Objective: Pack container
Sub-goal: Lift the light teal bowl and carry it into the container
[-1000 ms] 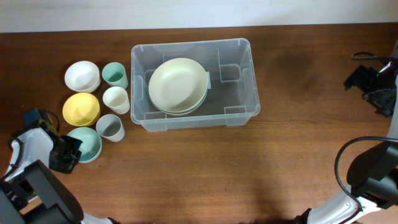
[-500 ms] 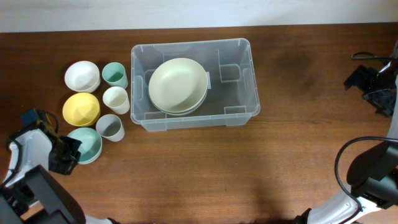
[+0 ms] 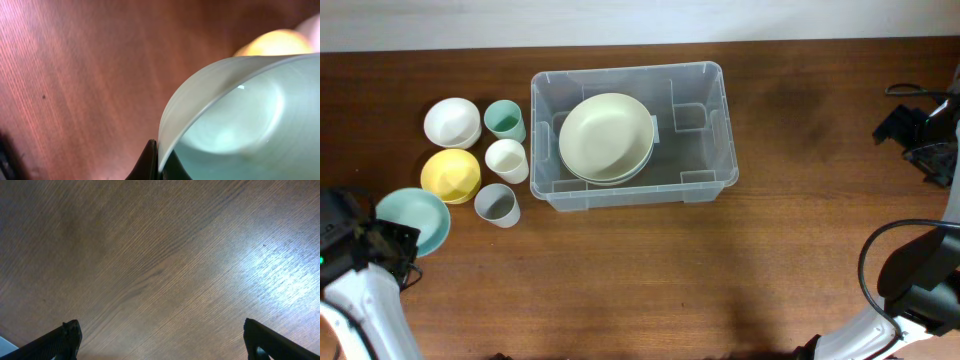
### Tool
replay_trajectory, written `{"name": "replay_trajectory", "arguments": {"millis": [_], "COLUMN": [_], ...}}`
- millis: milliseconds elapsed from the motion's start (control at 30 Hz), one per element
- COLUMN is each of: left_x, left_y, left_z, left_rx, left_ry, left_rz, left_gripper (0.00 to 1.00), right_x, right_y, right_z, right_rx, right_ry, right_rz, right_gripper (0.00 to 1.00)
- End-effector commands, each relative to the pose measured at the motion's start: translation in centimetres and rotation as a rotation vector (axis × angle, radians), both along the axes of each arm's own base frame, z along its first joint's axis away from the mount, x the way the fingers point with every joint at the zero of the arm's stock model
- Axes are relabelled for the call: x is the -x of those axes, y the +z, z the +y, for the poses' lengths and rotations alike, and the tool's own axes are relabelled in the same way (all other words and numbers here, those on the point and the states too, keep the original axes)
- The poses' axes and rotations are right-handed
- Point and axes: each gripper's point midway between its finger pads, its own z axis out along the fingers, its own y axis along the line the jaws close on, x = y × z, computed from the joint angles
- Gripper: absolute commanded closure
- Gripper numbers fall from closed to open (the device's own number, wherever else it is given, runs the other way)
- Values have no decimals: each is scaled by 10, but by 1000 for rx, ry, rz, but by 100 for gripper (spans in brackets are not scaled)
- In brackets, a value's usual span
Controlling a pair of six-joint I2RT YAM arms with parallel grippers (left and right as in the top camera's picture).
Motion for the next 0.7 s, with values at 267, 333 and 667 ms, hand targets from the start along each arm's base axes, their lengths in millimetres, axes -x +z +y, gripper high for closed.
{"name": "replay_trajectory", "arguments": {"millis": [267, 333, 667], "left_x": [-87, -109, -186], "left_y": [146, 170, 196], "left_z": [-74, -103, -275], "left_rx": [-87, -113, -65], "left_ry": [-372, -483, -923], "left_rz": [-495, -589, -837], "left_gripper": [99, 99, 99], "right_x": [2, 2, 2], "right_y": [4, 4, 4], "right_z": [-1, -1, -1], "right_rx": [7, 7, 7], "right_ry": [3, 3, 3], "right_rz": [-7, -7, -7], "right_gripper": [1, 1, 1]}}
